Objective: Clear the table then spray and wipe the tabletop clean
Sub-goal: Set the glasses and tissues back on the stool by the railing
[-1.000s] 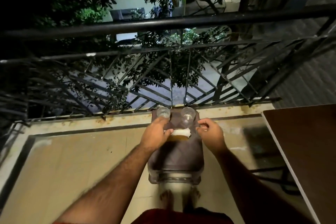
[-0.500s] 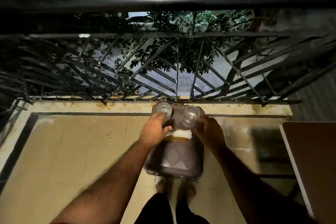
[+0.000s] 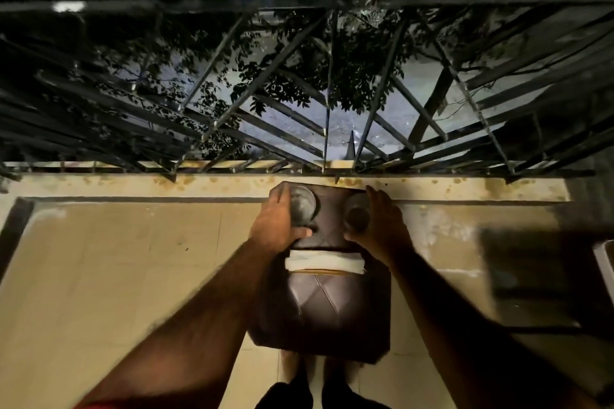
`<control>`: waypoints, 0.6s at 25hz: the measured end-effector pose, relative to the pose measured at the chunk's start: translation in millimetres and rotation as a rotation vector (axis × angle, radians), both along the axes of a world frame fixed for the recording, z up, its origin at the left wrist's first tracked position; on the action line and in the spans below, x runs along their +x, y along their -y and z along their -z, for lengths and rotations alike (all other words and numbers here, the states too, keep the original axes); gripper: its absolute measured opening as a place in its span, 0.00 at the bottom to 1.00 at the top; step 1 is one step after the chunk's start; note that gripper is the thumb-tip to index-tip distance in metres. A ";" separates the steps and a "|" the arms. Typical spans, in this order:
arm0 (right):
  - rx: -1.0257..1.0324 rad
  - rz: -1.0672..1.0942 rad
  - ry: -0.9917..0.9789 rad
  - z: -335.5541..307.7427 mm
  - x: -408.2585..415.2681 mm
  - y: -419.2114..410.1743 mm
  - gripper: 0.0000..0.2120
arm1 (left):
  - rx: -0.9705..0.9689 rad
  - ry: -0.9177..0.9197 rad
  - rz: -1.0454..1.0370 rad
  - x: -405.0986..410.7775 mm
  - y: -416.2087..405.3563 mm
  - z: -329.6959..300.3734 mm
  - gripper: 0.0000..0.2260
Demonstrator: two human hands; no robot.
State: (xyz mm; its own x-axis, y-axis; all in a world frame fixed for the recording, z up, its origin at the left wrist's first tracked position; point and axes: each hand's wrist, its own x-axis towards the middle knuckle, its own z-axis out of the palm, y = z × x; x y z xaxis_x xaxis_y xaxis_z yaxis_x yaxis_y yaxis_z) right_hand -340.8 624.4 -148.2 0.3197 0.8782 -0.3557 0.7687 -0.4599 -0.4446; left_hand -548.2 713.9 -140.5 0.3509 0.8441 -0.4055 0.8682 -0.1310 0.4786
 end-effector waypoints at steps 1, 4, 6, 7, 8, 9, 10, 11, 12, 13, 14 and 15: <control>-0.008 0.007 -0.014 6.3 0.3 -1.0 0.54 | -0.002 0.005 0.005 0.4 -0.7 6.3 0.54; 0.065 0.033 0.001 20.6 -1.1 -2.9 0.52 | 0.046 0.042 -0.012 3.4 -2.0 23.3 0.55; 0.112 0.034 0.036 23.0 -2.9 -4.9 0.49 | 0.065 0.056 -0.026 7.4 -5.6 28.7 0.54; 0.116 0.036 0.041 23.2 -3.3 -6.0 0.48 | 0.070 0.053 -0.029 10.1 -7.3 30.6 0.54; 0.118 0.038 0.040 23.5 -3.8 -7.1 0.48 | 0.075 0.045 -0.036 12.8 -8.6 31.6 0.52; 0.123 0.042 0.039 23.6 -3.8 -8.2 0.47 | 0.086 0.039 -0.045 14.9 -9.6 32.0 0.51; 0.127 0.044 0.038 22.7 -4.2 -8.4 0.47 | 0.096 0.033 -0.052 16.0 -8.9 31.9 0.49; 0.133 0.044 0.037 21.4 -4.0 -8.1 0.46 | 0.105 0.029 -0.054 16.2 -7.7 31.3 0.47; 0.138 0.038 0.039 19.2 -3.5 -7.5 0.45 | 0.112 0.027 -0.054 15.9 -5.8 29.4 0.46; 0.137 0.027 0.047 16.9 -2.8 -7.1 0.45 | 0.120 0.028 -0.053 15.6 -4.1 27.6 0.46; 0.134 0.021 0.058 12.9 -1.9 -6.3 0.44 | 0.129 0.029 -0.048 15.3 -2.7 24.2 0.45; 0.130 0.021 0.070 7.3 -1.6 -5.8 0.44 | 0.137 0.032 -0.039 15.2 -2.0 19.0 0.45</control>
